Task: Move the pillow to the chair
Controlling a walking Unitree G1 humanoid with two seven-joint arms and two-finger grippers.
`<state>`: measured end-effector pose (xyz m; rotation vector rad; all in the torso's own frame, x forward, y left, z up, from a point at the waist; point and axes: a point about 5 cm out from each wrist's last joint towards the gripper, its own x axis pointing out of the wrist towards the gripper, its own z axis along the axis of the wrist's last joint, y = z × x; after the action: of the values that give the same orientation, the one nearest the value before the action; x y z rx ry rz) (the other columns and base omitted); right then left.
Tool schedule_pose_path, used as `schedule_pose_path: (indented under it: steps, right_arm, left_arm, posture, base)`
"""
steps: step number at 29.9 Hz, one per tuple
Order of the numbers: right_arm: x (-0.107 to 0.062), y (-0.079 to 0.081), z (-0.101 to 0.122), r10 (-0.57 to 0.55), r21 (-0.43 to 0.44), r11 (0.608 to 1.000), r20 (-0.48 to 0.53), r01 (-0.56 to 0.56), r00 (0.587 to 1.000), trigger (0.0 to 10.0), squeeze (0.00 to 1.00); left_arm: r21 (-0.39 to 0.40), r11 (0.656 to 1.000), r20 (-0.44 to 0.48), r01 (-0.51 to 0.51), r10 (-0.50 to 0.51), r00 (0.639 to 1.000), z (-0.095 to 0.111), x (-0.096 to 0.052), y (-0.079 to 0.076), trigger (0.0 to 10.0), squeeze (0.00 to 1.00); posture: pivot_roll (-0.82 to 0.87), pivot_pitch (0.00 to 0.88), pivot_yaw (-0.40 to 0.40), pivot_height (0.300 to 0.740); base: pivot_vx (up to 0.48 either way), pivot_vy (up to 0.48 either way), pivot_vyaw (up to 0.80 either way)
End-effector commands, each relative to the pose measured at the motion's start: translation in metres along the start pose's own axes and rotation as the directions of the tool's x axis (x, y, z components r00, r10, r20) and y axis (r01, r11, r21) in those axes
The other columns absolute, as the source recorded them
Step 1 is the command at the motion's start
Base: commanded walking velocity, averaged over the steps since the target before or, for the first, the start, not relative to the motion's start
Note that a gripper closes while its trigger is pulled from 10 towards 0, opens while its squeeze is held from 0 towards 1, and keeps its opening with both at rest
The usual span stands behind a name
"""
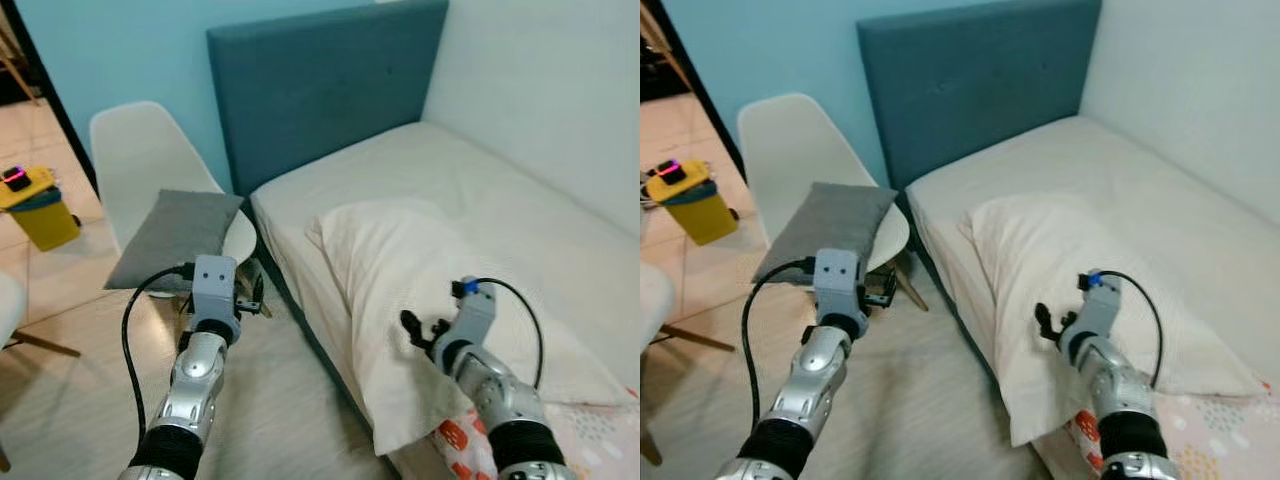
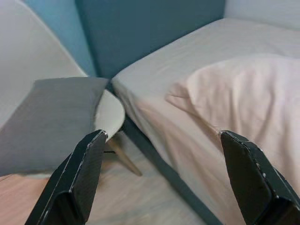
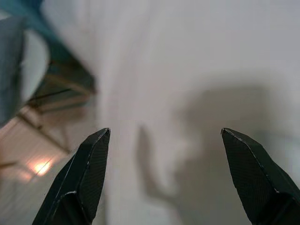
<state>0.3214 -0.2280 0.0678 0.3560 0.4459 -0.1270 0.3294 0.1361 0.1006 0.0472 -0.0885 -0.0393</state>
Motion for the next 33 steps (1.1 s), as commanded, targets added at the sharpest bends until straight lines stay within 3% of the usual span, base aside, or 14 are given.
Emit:
schedule_pose_path:
  steps: [1, 7, 10, 12, 17, 18, 21, 26, 33]
  right_arm:
    - [0.000, -0.004, -0.007, -0.021, 0.009, 1.000, -0.028, 0.021, 0.999, 10.0, 0.00]
    - [-0.006, -0.030, 0.004, -0.151, 0.077, 0.986, 0.010, 0.150, 0.988, 10.0, 0.00]
    - [-0.007, -0.034, 0.003, -0.160, 0.100, 0.982, 0.000, 0.159, 0.987, 10.0, 0.00]
    - [-0.007, -0.035, 0.001, -0.155, 0.131, 0.979, -0.006, 0.155, 0.988, 10.0, 0.00]
    - [-0.008, -0.037, -0.004, -0.128, 0.332, 0.937, 0.039, 0.108, 0.991, 10.0, 0.00]
    - [-0.008, -0.037, -0.004, -0.128, 0.332, 0.937, 0.039, 0.108, 0.991, 10.0, 0.00]
    - [-0.010, -0.038, 0.003, -0.105, 0.446, 0.894, 0.121, 0.040, 0.987, 10.0, 0.00]
    - [-0.012, -0.045, 0.009, -0.116, 0.536, 0.844, 0.177, 0.003, 0.977, 10.0, 0.00]
    - [-0.016, -0.053, 0.013, -0.147, 0.571, 0.821, 0.216, -0.003, 0.965, 10.0, 0.00]
  left_arm:
    - [-0.003, 1.000, -0.010, -0.004, 0.004, 1.000, -0.003, -0.002, 0.000, 10.0, 0.00]
    - [-0.008, 1.000, -0.007, -0.005, 0.005, 1.000, -0.003, -0.002, 0.000, 10.0, 0.00]
    - [-0.009, 1.000, -0.006, -0.004, 0.004, 1.000, -0.003, -0.002, 0.000, 10.0, 0.00]
    - [-0.009, 1.000, -0.005, -0.001, 0.001, 1.000, -0.003, -0.002, -0.001, 10.0, 0.00]
    - [-0.023, 1.000, 0.002, 0.019, -0.019, 1.000, -0.002, -0.003, -0.003, 10.0, 0.00]
    - [-0.023, 1.000, 0.002, 0.019, -0.019, 1.000, -0.002, -0.003, -0.003, 10.0, 0.00]
    - [-0.025, 0.999, 0.005, 0.025, -0.025, 1.000, -0.002, -0.004, -0.002, 10.0, 0.00]
    - [-0.024, 0.999, 0.011, 0.031, -0.031, 0.999, -0.001, -0.003, -0.001, 10.0, 0.00]
    - [-0.023, 0.999, 0.018, 0.046, -0.045, 0.999, 0.001, -0.002, -0.001, 10.0, 0.00]
  posture:
    - [-0.04, 0.043, 0.001, 0.720]
    - [-0.04, 0.047, 0.002, 0.696]
    - [-0.05, 0.047, 0.004, 0.686]
    - [-0.05, 0.049, 0.003, 0.681]
    - [-0.04, 0.052, 0.007, 0.656]
    - [-0.04, 0.052, 0.007, 0.656]
    - [-0.04, 0.052, 0.011, 0.642]
    - [-0.04, 0.049, 0.013, 0.622]
    - [-0.04, 0.046, 0.018, 0.587]
  base:
    - [0.000, 0.000, 0.00]
    - [0.000, 0.000, 0.00]
    - [0.000, 0.000, 0.00]
    - [0.000, 0.000, 0.00]
    - [0.000, 0.000, 0.00]
    - [0.000, 0.000, 0.00]
    - [0.000, 0.000, 0.00]
    - [0.000, 0.000, 0.00]
    - [0.000, 0.000, 0.00]
